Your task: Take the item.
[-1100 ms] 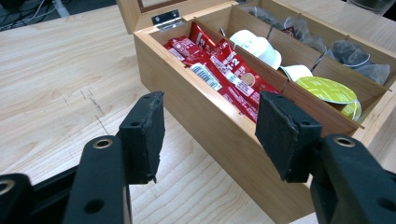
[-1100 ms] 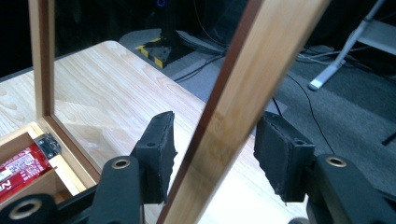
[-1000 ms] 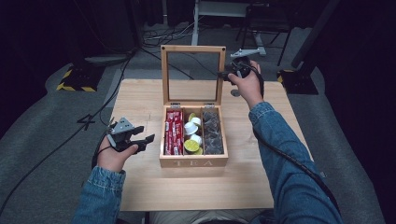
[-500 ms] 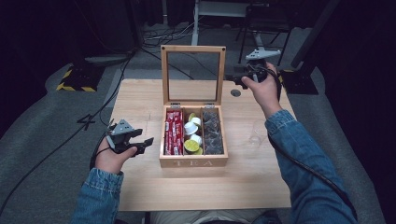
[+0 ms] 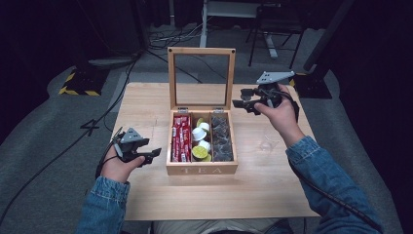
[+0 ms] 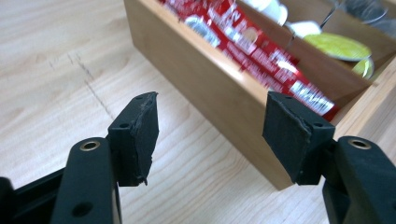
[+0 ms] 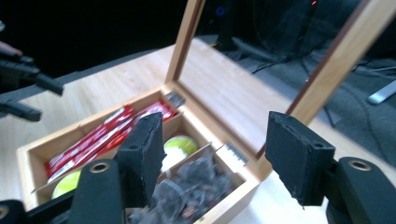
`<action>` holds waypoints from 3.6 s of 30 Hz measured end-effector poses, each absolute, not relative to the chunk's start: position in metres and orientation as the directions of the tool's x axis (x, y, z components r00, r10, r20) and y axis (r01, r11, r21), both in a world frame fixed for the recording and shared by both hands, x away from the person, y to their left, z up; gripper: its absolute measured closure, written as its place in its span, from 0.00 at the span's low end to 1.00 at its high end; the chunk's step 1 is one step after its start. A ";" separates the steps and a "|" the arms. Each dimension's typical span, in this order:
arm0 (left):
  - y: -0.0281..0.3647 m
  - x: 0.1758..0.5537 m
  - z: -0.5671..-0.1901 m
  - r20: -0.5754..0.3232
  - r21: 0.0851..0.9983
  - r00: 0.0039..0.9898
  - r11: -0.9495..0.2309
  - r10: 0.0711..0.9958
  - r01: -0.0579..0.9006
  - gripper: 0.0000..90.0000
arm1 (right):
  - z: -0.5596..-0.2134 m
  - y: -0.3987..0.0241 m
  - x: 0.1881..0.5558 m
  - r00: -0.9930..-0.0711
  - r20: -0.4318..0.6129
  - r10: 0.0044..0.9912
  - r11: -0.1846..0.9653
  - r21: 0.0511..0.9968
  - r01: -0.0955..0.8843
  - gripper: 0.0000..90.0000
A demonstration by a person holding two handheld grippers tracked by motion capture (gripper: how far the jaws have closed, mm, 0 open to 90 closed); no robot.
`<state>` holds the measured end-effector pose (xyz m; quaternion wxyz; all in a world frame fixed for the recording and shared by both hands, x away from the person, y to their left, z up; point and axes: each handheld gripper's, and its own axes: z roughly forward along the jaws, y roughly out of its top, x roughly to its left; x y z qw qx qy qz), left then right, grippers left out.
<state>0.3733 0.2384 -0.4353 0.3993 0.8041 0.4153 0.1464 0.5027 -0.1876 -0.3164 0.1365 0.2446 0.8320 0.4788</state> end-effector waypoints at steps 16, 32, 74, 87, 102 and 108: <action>0.239 0.364 -0.474 -0.053 0.681 0.579 -0.395 0.814 0.617 0.39 | -0.380 -0.154 0.497 -0.884 0.061 0.464 0.548 0.764 0.341 0.56; 0.235 0.365 -0.494 -0.095 0.656 0.571 -0.380 0.815 0.652 0.38 | -0.425 -0.122 0.508 -0.882 0.016 0.470 0.652 0.668 0.359 0.64; 0.234 0.370 -0.503 -0.032 0.705 0.610 -0.415 0.792 0.575 0.32 | -0.406 -0.137 0.503 -0.873 0.014 0.487 0.588 0.734 0.340 0.87; 0.235 0.370 -0.503 -0.023 0.705 0.621 -0.427 0.784 0.566 0.31 | -0.378 -0.155 0.492 -0.879 -0.011 0.476 0.534 0.798 0.279 0.87; 0.236 0.370 -0.503 -0.023 0.706 0.625 -0.430 0.780 0.562 0.31 | -0.352 -0.195 0.480 -0.859 -0.023 0.512 0.503 0.818 0.278 0.87; 0.235 0.371 -0.503 -0.029 0.705 0.624 -0.426 0.781 0.566 0.31 | -0.345 -0.216 0.474 -0.841 -0.025 0.540 0.490 0.822 0.290 0.87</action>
